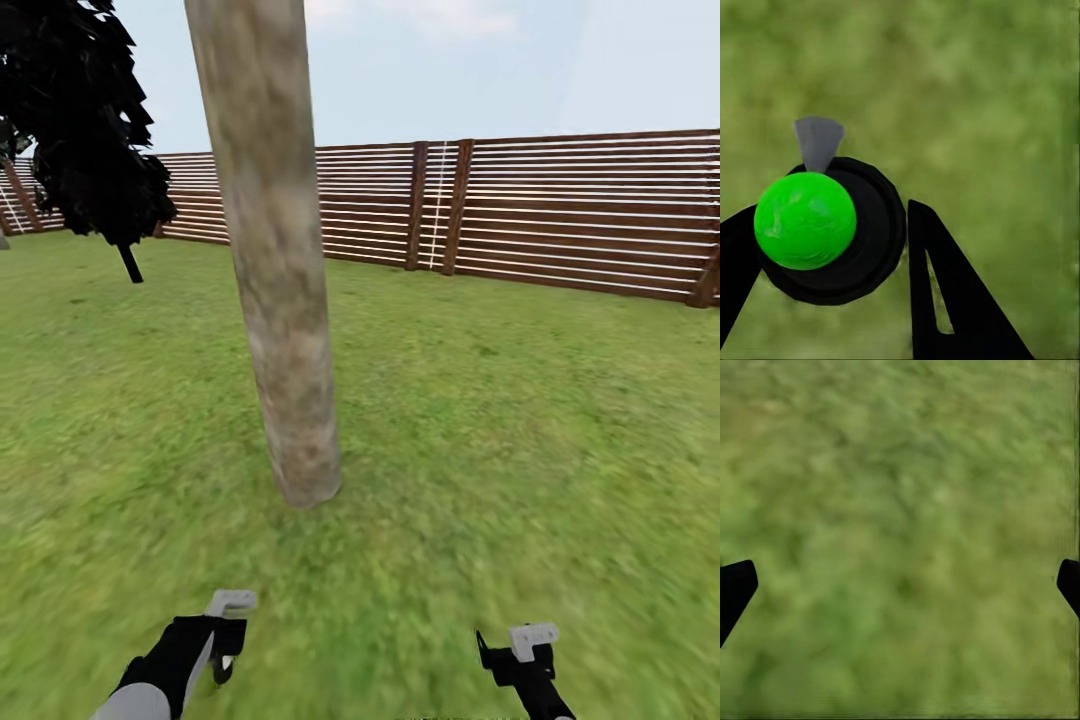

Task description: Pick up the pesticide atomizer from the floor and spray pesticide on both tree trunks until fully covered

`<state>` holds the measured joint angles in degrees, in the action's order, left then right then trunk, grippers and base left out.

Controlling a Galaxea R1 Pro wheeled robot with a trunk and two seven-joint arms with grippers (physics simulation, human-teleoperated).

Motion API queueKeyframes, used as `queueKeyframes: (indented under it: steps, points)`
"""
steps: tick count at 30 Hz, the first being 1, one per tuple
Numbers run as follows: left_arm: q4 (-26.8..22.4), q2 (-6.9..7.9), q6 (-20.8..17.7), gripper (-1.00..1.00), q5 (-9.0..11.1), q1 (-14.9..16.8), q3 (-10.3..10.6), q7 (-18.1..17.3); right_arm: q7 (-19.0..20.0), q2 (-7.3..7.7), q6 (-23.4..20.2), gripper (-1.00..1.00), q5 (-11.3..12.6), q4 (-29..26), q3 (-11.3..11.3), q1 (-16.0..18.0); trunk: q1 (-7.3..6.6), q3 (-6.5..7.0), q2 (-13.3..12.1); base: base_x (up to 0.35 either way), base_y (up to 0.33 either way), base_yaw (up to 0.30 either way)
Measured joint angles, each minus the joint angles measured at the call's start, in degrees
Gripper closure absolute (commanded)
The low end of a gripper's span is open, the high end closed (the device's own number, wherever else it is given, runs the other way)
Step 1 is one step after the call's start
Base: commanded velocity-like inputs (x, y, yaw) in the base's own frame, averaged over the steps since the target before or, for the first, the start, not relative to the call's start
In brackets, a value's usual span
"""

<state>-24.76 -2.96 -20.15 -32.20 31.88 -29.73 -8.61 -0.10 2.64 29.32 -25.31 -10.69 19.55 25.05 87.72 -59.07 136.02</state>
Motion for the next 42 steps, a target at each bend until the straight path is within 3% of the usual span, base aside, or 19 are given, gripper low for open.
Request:
queueKeyframes:
  steps: [3,5,8,11,22,25,28,31,32,34,37,42]
  points:
    - [-0.1,-0.03,-2.3,1.00,0.1,3.1,0.1,-4.1,-0.1,0.08,0.0,-1.00,0.2,-0.1,0.0,0.0,0.00,0.00,0.0,0.000,0.000,-0.288]
    - [0.0,-0.11,-2.7,1.00,0.1,4.4,0.1,-4.5,-0.1,0.08,0.0,-1.00,1.3,-0.1,0.1,0.0,0.00,0.04,0.0,0.000,0.000,-0.288]
    - [0.0,-0.12,-3.7,1.00,0.1,6.9,0.0,-4.6,-0.1,0.09,0.1,-1.00,5.1,-0.3,0.1,0.0,0.00,0.12,0.0,0.000,0.000,-0.176]
    - [-0.6,-0.08,-6.3,1.00,0.1,8.1,0.1,-4.6,-0.1,0.09,0.1,-1.00,6.3,-0.4,0.1,0.0,0.00,0.15,0.0,0.000,0.000,-0.031]
    - [-3.5,-1.02,-6.7,1.00,-0.1,9.5,0.1,-4.2,0.0,0.14,0.1,-1.00,6.4,-0.3,-0.1,0.0,0.00,0.15,0.0,-0.095,0.000,-0.001]
    - [-3.5,-1.14,-7.0,1.00,0.0,11.2,1.1,-4.3,0.0,0.14,0.1,-1.00,6.5,-0.1,-0.1,0.0,0.00,0.15,0.0,-0.003,0.000,0.000]
    - [-3.5,-2.95,-7.7,1.00,0.2,14.3,2.4,-4.1,-0.1,0.19,0.1,-1.00,6.5,0.0,-0.1,-0.1,0.00,0.15,0.0,0.000,0.000,0.000]
    - [-3.5,-3.65,-9.6,1.00,0.0,15.1,2.5,-4.1,-0.1,0.62,0.1,-1.00,6.5,0.0,0.0,-0.1,0.00,0.15,0.0,0.000,0.000,-0.072]
    - [-3.5,-3.12,-10.0,1.00,-0.3,15.2,2.6,-4.2,-0.1,0.84,0.1,-1.00,6.5,0.0,0.0,-0.1,0.00,0.15,0.0,0.000,0.000,-0.285]
    - [-3.5,1.41,-10.0,1.00,-0.7,14.9,2.6,-4.4,-0.1,0.94,0.1,-1.00,6.5,0.0,-0.1,-0.1,0.00,0.15,0.0,0.000,0.000,-0.104]
    - [-3.4,0.92,-10.0,1.00,0.0,14.6,2.6,-4.0,-0.1,0.95,0.1,-1.00,6.5,0.0,0.0,-0.1,0.00,0.15,0.0,-0.205,0.000,-0.020]
    - [-3.4,-1.11,-10.0,1.00,0.2,15.1,2.6,-4.0,-0.1,0.95,0.1,-1.00,6.5,0.0,0.0,-0.1,0.00,0.15,0.0,-0.092,0.000,-0.002]
